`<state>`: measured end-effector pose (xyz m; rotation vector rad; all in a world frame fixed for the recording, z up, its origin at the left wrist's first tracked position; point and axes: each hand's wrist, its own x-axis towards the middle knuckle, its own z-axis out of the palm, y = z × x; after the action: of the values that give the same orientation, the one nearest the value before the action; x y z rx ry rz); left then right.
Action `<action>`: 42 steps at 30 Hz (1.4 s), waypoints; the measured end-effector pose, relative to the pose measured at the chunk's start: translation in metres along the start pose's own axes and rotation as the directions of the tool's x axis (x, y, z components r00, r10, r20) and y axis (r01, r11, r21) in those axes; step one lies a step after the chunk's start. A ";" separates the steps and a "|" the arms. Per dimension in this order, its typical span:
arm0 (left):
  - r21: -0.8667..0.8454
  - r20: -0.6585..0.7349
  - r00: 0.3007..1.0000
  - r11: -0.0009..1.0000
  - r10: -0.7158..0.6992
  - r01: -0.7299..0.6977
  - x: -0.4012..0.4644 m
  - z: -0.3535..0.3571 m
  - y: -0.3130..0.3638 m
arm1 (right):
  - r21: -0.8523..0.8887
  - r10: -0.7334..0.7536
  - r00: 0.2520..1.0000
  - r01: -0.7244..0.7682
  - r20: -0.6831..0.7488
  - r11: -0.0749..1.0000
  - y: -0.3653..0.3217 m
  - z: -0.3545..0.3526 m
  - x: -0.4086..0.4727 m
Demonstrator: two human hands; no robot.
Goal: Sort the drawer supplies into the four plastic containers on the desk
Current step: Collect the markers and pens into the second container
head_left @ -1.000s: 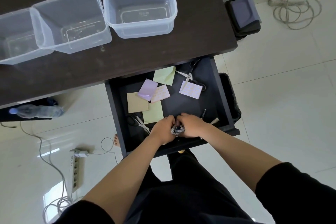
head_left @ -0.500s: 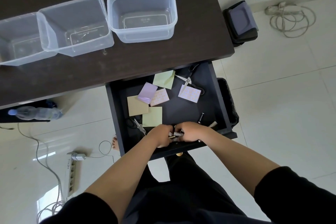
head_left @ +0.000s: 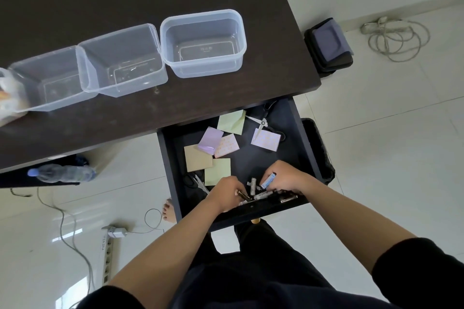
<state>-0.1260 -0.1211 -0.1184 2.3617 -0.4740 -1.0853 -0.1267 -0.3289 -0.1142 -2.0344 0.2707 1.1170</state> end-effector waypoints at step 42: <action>-0.204 -0.540 0.798 0.962 -0.266 0.183 -0.134 -0.399 -0.207 | 0.064 -0.254 0.864 0.311 -0.436 0.948 -0.513 0.069 0.083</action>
<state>0.1218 0.2305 0.0688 2.4950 0.1045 -0.4328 0.1437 0.0793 0.0737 -2.0963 0.2421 0.4552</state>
